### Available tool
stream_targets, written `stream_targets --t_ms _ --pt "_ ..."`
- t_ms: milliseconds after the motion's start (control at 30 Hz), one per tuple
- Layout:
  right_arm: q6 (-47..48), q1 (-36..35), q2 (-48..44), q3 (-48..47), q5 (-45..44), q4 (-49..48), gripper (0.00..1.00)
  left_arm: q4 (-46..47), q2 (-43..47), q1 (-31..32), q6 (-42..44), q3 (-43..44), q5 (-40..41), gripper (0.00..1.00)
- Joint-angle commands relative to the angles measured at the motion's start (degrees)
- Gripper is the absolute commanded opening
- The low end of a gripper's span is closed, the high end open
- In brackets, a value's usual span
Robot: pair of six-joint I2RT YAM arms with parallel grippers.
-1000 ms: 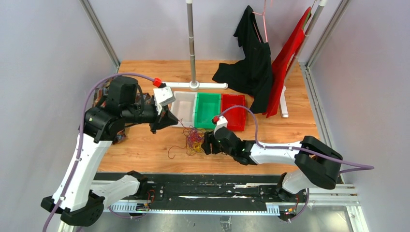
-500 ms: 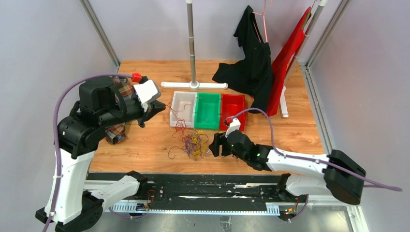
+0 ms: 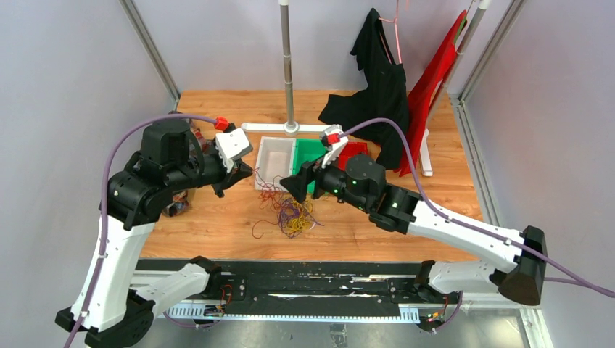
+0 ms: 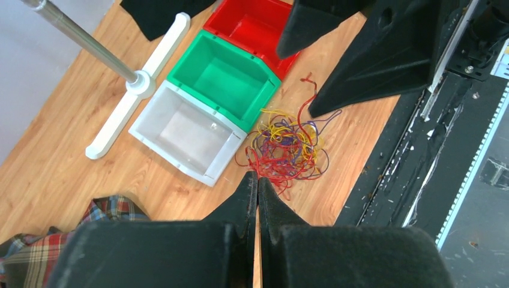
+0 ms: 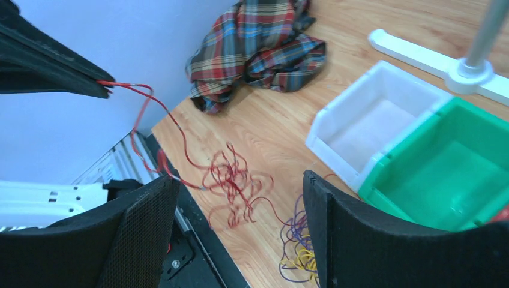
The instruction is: Untangle the cables
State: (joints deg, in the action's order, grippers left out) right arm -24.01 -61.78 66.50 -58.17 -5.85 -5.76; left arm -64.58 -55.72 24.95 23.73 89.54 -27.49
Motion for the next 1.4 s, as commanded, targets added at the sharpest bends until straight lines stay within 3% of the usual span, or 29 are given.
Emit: stream_targets --t_ms 0,167,367,700,967,1367 --pt "4.94 -1.66 5.28 -5.47 7.35 0.69 0.74 0.5 1.12 0.37 -0.46 0.38 -1.49 0.0" --pt "6.73 -2.33 11.19 -10.88 13.98 0.55 0.75 0.49 2.21 0.37 -0.01 0.03 -2.76 0.0" --pt "5.19 -2.55 14.51 -11.15 13.62 -1.71 0.71 0.55 2.46 0.41 -1.18 1.68 -3.28 0.0" --pt "-1.54 -2.56 15.51 -5.93 11.34 -12.15 0.41 0.58 2.81 0.36 -4.16 2.22 -4.86 0.0" --pt "-4.59 -2.47 16.29 1.2 8.6 -18.3 0.35 0.5 2.95 0.36 -6.71 3.87 -5.9 0.0" --pt "-6.15 -1.88 16.44 8.9 3.27 -19.44 0.23 0.5 2.21 0.42 -7.32 7.18 -4.82 0.0"
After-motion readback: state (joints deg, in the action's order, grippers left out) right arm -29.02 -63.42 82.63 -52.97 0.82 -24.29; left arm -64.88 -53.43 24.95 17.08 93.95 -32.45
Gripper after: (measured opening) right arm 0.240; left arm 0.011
